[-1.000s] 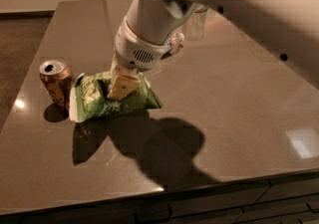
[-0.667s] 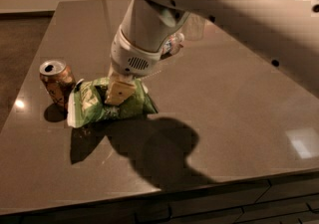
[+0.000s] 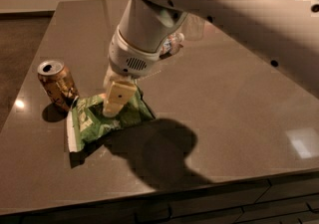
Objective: Move green jalapeno chip bag near orange can
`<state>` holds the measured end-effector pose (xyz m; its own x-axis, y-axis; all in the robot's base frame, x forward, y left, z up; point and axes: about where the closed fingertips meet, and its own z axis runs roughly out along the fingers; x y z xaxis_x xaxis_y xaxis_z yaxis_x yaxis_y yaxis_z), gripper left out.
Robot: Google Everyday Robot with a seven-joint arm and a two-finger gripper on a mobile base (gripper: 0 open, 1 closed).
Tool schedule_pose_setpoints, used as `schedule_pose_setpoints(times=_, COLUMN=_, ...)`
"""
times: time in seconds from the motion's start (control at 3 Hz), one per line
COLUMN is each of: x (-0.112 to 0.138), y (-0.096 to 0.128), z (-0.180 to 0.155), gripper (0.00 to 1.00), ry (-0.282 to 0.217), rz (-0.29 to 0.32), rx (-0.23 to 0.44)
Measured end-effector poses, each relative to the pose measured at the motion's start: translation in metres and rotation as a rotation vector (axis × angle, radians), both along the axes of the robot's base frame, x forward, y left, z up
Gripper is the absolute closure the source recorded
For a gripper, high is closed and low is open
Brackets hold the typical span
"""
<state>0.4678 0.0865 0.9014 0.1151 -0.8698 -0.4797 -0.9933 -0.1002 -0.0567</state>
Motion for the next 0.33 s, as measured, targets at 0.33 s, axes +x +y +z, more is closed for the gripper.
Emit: schedule_pose_setpoints(times=0.33, x=-0.001, y=0.0005, z=0.0007, gripper=0.0, ry=-0.002, rz=0.001, rx=-0.001)
